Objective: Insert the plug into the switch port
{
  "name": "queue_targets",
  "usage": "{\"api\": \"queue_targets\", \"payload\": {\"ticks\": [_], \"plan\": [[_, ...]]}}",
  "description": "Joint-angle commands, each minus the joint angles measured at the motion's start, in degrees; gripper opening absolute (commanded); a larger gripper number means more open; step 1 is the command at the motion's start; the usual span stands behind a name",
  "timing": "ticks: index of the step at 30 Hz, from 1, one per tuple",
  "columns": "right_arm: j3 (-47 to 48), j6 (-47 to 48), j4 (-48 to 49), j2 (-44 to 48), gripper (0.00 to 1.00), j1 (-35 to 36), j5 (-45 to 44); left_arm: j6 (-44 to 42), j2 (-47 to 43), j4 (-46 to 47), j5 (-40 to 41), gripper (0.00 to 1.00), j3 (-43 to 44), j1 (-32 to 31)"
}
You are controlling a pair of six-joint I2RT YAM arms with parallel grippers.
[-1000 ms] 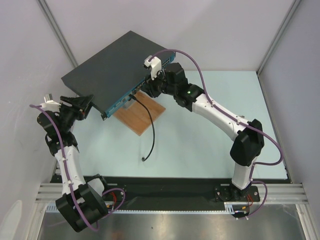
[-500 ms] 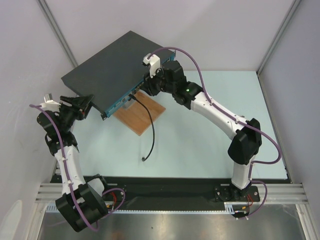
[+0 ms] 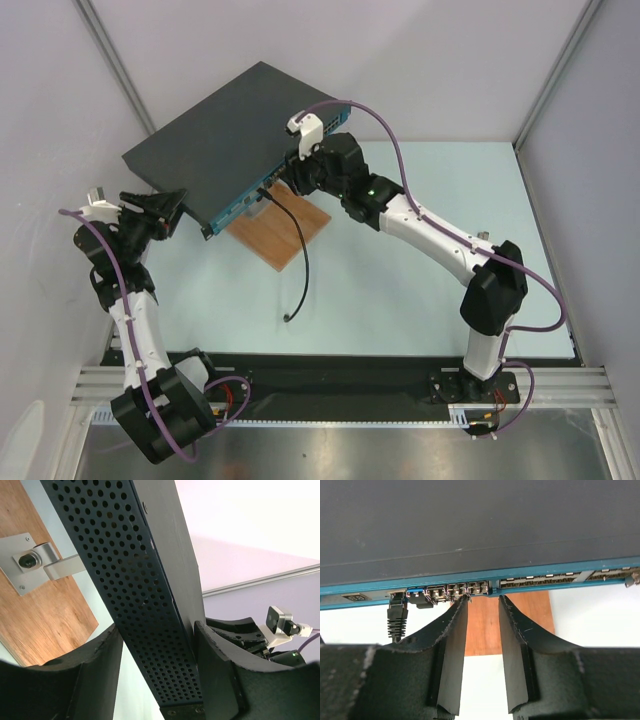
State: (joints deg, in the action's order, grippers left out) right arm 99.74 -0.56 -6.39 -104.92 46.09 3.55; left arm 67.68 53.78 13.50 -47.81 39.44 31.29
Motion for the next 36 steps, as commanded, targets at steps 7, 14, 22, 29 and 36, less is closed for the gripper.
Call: {"api": "queue_targets", "payload": {"ticks": [7, 14, 22, 29, 36], "plan": [[1.68, -8.05, 12.01, -4.67, 0.36, 1.46, -2.23, -3.34, -0.34, 4.35, -0.70, 0.00, 0.64, -1.41], [-4.55, -9.90, 19.39, -4.33, 0.36, 1.73, -6.10, -3.69, -0.60, 3.64, -0.97, 0.01, -0.15, -2.02], [-19.05, -5.25, 41.45, -1.07, 0.39, 3.92, -11.02, -3.87, -1.75, 2.41, -0.70, 0.00, -2.00, -2.46], [-18.45, -4.19, 44.45, -2.91, 0.40, 4.19, -11.11, -4.31, -1.84, 2.15, -0.88, 0.00, -2.18, -2.72], [-18.88, -3.22, 43.84, -1.78, 0.39, 4.10, -10.06, -4.40, -1.84, 2.23, -0.97, 0.00, -2.09, -2.90]]}}
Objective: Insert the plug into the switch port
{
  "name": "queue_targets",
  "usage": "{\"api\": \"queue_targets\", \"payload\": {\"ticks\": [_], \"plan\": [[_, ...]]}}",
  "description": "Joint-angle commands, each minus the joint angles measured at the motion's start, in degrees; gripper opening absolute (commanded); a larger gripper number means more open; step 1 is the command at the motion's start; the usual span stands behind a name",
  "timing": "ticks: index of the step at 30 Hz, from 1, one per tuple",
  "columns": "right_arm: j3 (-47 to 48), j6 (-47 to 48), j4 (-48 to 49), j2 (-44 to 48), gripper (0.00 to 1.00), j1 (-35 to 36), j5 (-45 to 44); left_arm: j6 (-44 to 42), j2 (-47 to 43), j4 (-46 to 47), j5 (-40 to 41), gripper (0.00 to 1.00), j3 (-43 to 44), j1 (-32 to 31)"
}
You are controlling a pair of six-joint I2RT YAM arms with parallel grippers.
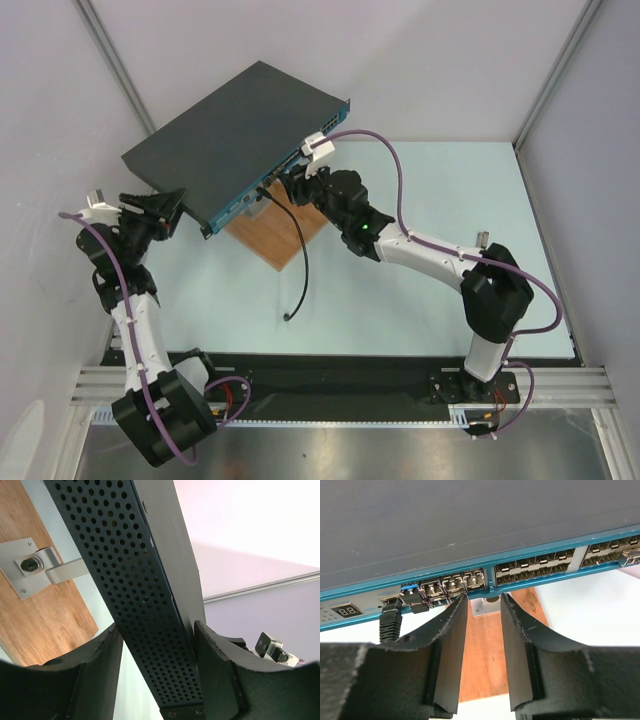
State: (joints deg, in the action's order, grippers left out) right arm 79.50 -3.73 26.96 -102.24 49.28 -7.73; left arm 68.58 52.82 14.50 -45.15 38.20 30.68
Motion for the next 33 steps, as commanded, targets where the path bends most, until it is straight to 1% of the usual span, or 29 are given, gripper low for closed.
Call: {"api": "queue_targets", "payload": {"ticks": [1, 3, 5, 7, 8, 9, 10, 11, 12, 13, 14, 15, 16, 17, 18, 19, 20, 22, 23, 24, 25, 26, 27, 28, 29, 31, 32, 33], "plan": [[0.66, 0.21, 10.13, -3.77, 0.38, 0.91, 1.48, -5.29, -0.87, 1.32, -3.55, 0.00, -0.67, -2.20], [-1.27, 1.26, 8.73, -1.40, 0.38, 0.82, 2.97, -5.29, -0.53, 1.67, -3.63, 0.01, 0.03, -2.11], [-1.98, 2.93, 4.79, 0.19, 0.36, 0.21, 4.03, -6.34, 0.09, 0.54, -3.81, 0.03, 1.61, -1.94], [-2.07, 2.94, 1.01, 2.73, 0.35, -0.58, 6.48, -7.31, 0.79, -0.70, -4.07, 0.08, 2.58, -1.59], [-2.16, 2.50, -2.40, 3.70, 0.35, -1.80, 7.10, -7.58, 0.88, -0.96, -4.60, 0.11, 3.02, -1.32], [-2.25, 2.58, -4.09, 4.49, 0.36, -2.34, 10.33, -7.49, 1.06, -1.05, -4.77, 0.15, 3.11, -0.97], [-2.16, 2.58, -5.76, 5.89, 0.38, -2.86, 11.41, -7.41, 1.15, -1.23, -4.86, 0.16, 3.11, -0.71], [-2.16, 2.85, -8.82, 6.52, 0.41, -3.65, 12.37, -7.23, 1.06, -1.58, -4.95, 0.18, 3.03, -0.44], [-2.25, 3.46, -10.33, 7.04, 0.44, -4.18, 13.78, -6.97, 0.97, -1.67, -4.87, 0.23, 2.85, 0.25], [-2.51, 3.55, -12.79, 8.18, 0.49, -4.62, 14.75, -6.09, 0.88, -1.58, -4.78, 0.27, 2.33, 0.61], [-2.69, 3.55, -13.85, 8.80, 0.52, -5.59, 15.63, -5.48, 0.97, -1.32, -4.95, 0.32, 2.06, 1.66], [-2.95, 3.55, -14.82, 9.33, 0.54, -6.03, 16.94, -4.86, 0.88, -0.97, -5.74, 0.42, 1.88, 2.10], [-3.21, 3.55, -15.79, 9.94, 0.57, -6.47, 17.74, -4.51, 0.80, -0.71, -5.92, 0.47, 1.71, 2.72], [-3.56, 3.55, -17.80, 11.17, 0.62, -6.91, 18.44, -4.07, 0.71, -0.70, -6.35, 0.53, 1.79, 3.16], [-3.74, 3.55, -18.60, 11.79, 0.65, -7.78, 19.41, -4.15, 0.27, -0.96, -6.45, 0.65, 1.88, 4.12], [-3.83, 4.94, -20.70, 12.41, 0.68, -8.40, 19.85, -4.15, 0.01, -1.31, -6.88, 0.69, 1.97, 4.56], [-3.83, 4.96, -21.85, 13.72, 0.73, -9.02, 21.16, -4.15, -0.43, -1.93, -7.06, 0.78, 2.15, 5.70], [-3.48, 5.13, -25.62, 15.22, 0.80, -11.47, 22.57, -4.59, -0.78, -3.42, -7.76, 0.88, 2.41, 6.93], [-3.48, 5.31, -26.77, 16.53, 0.85, -12.44, 23.36, -5.20, -0.87, -5.26, -7.94, 0.92, 2.58, 8.33], [-3.39, 5.57, -29.13, 17.33, 0.87, -13.67, 25.20, -5.38, -1.22, -6.14, -8.29, 1.00, 2.50, 9.22], [-3.39, 6.09, -30.98, 18.03, 0.91, -15.86, 26.26, -5.56, -1.49, -6.94, -8.73, 1.00, 2.41, 10.01], [-3.48, 7.32, -34.83, 18.73, 0.95, -17.36, 27.32, -5.82, -1.75, -8.07, -9.08, 1.00, 2.24, 11.76], [-4.00, 8.11, -36.96, 20.31, 0.96, -18.50, 28.28, -6.26, -2.10, -8.78, -9.17, 1.00, 2.32, 12.30], [-4.44, 8.82, -40.81, 21.28, 0.97, -21.65, 28.81, -6.96, -3.06, -9.83, -9.17, 1.00, 2.50, 12.91], [-5.06, 10.65, -42.94, 22.16, 0.99, -23.33, 29.43, -8.97, -3.68, -11.58, -8.56, 1.00, 3.63, 13.87], [-7.33, 12.68, -48.89, 25.23, 1.00, -27.89, 32.23, -11.96, -4.65, -13.96, -8.03, 1.00, 5.74, 14.32], [-7.87, 15.65, -51.28, 26.03, 1.00, -32.97, 33.90, -16.06, -4.65, -15.71, -7.51, 1.00, 8.97, 14.24], [-8.40, 16.64, -54.00, 26.73, 1.00, -35.97, 35.57, -18.28, -4.65, -17.56, -7.41, 1.00, 10.66, 14.24]]}}
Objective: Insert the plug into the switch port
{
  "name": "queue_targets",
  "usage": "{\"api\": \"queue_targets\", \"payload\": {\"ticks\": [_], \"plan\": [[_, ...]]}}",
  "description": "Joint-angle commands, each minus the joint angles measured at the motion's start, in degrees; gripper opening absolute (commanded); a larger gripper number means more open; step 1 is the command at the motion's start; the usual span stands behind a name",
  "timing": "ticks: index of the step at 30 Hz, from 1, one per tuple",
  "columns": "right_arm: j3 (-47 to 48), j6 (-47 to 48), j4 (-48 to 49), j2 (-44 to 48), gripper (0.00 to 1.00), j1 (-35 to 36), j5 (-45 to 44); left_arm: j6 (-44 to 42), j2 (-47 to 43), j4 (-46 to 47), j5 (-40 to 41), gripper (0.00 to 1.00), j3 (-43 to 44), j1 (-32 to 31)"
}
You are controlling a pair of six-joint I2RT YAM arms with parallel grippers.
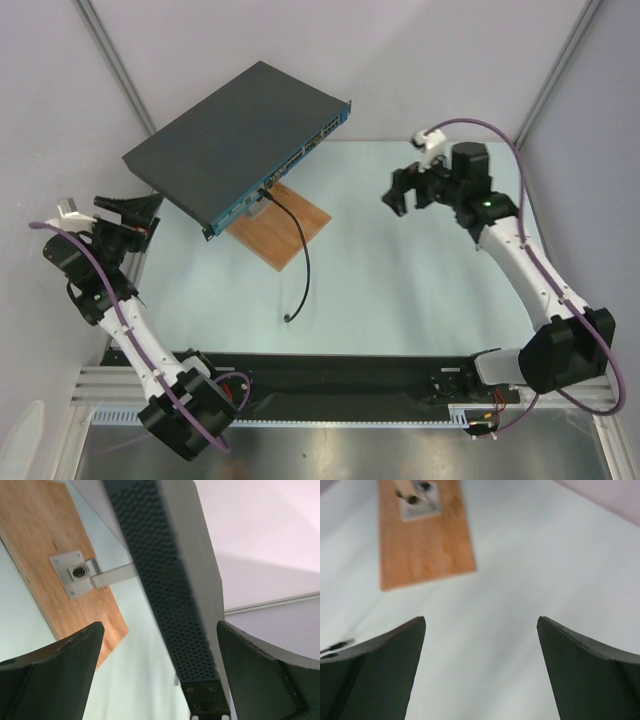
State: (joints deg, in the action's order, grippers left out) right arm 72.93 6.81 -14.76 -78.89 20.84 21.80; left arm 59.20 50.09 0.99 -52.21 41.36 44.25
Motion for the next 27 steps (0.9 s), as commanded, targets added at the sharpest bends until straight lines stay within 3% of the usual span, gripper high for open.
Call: {"api": "queue_targets", "payload": {"ticks": [1, 2, 5, 9, 10, 13, 14, 22, 27], "plan": [[-2.52, 7.42, -17.35, 4.70, 1.00, -10.53, 7.10, -11.10, -1.83, -4.16, -0.53, 1.00, 9.16, 0.49], [-2.96, 9.08, -19.93, 5.23, 1.00, -16.91, 8.94, -15.21, -1.66, -4.25, -0.96, 1.00, 12.22, 0.14], [-3.84, 14.80, -28.28, 5.33, 0.99, -27.13, 11.33, -26.27, -1.39, -9.42, -0.45, 1.00, 18.55, -2.40], [-5.42, 18.06, -31.99, 2.35, 0.94, -39.88, 4.23, -35.37, -1.92, -13.30, 3.24, 0.98, 21.83, -7.76], [-5.86, 18.76, -31.21, 1.03, 0.89, -41.22, 2.82, -37.30, -1.92, -13.56, 3.86, 0.97, 22.18, -8.82], [-4.82, 16.85, -31.37, -5.73, 0.74, -43.86, -3.34, -41.77, -1.92, -14.79, 7.01, 0.96, 23.85, -14.00], [-4.11, 16.05, -31.64, -7.57, 0.65, -44.39, -3.17, -42.93, -1.83, -15.40, 7.99, 0.96, 24.63, -16.36], [-1.56, 9.90, -24.88, -18.21, 0.45, -40.62, -5.80, -46.37, -1.92, -16.20, 9.67, 0.96, 26.49, -18.94], [-0.15, 7.96, -21.37, -22.79, 0.41, -38.07, -8.18, -46.54, -2.45, -16.46, 10.19, 0.96, 26.23, -19.20]]}}
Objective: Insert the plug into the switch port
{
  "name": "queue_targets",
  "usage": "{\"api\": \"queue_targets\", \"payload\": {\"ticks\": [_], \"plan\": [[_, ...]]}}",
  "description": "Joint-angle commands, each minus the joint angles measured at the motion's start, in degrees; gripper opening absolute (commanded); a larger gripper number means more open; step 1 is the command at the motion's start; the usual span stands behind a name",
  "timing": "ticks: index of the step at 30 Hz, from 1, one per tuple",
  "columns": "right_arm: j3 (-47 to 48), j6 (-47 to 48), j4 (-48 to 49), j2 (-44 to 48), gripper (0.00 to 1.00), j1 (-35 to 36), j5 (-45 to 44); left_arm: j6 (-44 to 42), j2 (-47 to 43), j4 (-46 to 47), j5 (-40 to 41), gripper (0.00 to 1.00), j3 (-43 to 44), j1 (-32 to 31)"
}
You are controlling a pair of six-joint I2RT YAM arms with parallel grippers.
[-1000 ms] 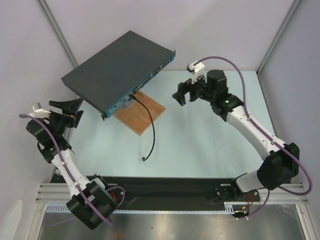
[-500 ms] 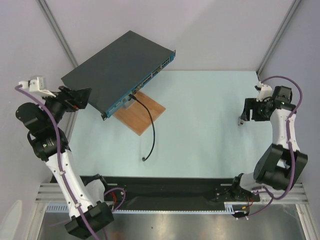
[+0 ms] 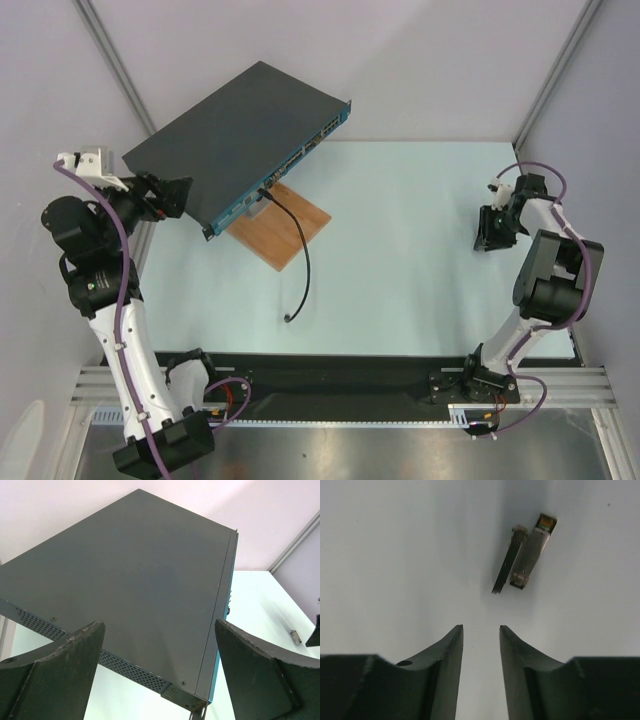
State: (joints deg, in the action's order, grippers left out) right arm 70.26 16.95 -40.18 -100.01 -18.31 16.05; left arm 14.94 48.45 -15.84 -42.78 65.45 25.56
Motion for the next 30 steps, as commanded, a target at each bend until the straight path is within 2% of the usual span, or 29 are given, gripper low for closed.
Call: {"api": "queue_targets", "payload": {"ticks": [1, 14, 24, 27, 30], "plan": [[2.60, -2.45, 4.50, -2.90, 0.38, 1.51, -2.95, -2.20, -0.81, 0.28, 0.77, 0.95, 2.22, -0.51], [4.62, -6.49, 8.89, -8.18, 0.37, 6.00, -13.50, -1.76, -0.63, 2.03, 1.30, 0.95, 2.84, -0.69], [7.35, -8.25, 9.86, -13.37, 0.35, 7.06, -13.51, 0.79, 0.33, 3.35, -0.10, 0.95, 4.42, -0.86], [7.52, -8.69, 10.21, -14.16, 0.31, 7.06, -12.45, 0.88, 1.03, 3.35, -0.98, 0.95, 5.12, -1.04], [7.61, -9.13, 11.00, -14.34, 0.18, 7.84, -10.96, 0.71, 1.74, 4.06, -1.68, 0.95, 5.65, -2.00]]}}
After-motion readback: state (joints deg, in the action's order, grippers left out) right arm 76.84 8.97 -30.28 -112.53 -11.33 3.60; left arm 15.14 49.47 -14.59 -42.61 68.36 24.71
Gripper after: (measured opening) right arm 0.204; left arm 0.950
